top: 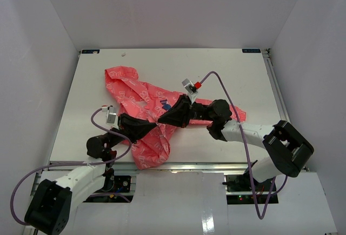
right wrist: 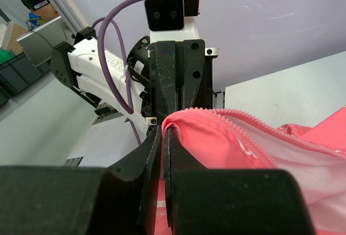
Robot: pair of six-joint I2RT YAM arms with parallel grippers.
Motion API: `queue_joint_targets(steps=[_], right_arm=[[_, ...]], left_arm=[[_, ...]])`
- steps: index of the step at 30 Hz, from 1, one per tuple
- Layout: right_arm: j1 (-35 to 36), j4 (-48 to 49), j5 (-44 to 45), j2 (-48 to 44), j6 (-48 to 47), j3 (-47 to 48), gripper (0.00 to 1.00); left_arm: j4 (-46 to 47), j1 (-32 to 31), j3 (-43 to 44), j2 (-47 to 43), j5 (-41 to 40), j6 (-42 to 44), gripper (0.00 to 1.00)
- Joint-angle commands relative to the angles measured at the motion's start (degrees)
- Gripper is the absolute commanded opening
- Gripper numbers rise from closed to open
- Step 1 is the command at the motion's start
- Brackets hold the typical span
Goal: Zip up the jacket
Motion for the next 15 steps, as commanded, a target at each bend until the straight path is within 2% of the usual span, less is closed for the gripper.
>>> queue_joint_targets(steps=[1, 15], right_arm=[[0.26, 33.46, 5.14, -0.88, -3.65, 1.34, 0.08], [0.34, 33.45, 2.7, -0.88, -3.57, -0.15, 0.08]], left_arm=[[28.2, -0.97, -0.54, -1.94, 4.38, -1.18, 0.0], [27.48, -0.97, -0.33, -4.65, 3.26, -1.78, 0.0]])
